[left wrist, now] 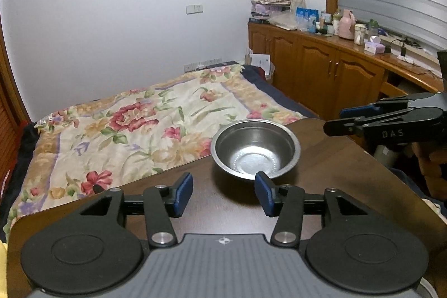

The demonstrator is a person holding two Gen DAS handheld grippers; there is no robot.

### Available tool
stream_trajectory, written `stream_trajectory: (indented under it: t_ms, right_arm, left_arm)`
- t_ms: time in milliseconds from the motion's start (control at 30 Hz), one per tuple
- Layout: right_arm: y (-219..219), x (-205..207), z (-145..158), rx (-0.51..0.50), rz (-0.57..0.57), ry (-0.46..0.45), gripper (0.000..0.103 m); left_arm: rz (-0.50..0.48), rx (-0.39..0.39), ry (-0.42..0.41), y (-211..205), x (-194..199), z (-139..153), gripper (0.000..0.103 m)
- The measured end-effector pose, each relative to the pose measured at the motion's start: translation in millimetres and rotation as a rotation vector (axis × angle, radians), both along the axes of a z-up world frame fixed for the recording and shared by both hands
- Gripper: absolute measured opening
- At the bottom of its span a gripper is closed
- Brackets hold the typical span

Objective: Organize plates and bowls

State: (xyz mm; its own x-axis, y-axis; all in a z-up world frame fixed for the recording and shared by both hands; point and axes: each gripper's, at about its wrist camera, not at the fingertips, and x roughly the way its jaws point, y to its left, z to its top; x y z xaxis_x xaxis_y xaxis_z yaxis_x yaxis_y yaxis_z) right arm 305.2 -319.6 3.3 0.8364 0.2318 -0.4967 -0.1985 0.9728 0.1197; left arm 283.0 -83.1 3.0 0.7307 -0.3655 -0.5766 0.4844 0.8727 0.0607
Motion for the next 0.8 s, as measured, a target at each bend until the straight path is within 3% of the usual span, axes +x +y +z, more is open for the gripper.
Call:
stream_trajectory:
  t_ms: [400, 733, 767, 800]
  right_arm:
    - [2.8, 48.6, -30.2, 0.072, -0.021, 0.079, 0.049]
    - [6.3, 61.3, -40.4, 0.103, -0.017, 0.124, 0.049]
    - [7.1, 63.1, -41.8, 0.105, -0.017, 0.13, 0.049]
    - [8.1, 63.4, -42.7, 0.106, -0.014, 0.135, 0.047]
  left_arm:
    - [0.012, -0.068, 0.118, -15.2, 65.4, -28.5, 0.052]
    - [0.018, -0.082, 0.16, -23.1, 89.9, -38.0, 0.052]
    - [0.019, -0.083, 0.164, -23.8, 91.4, -39.4, 0.049]
    - [0.019, -0.084, 0.176, -24.5, 92.5, -41.0, 0.038]
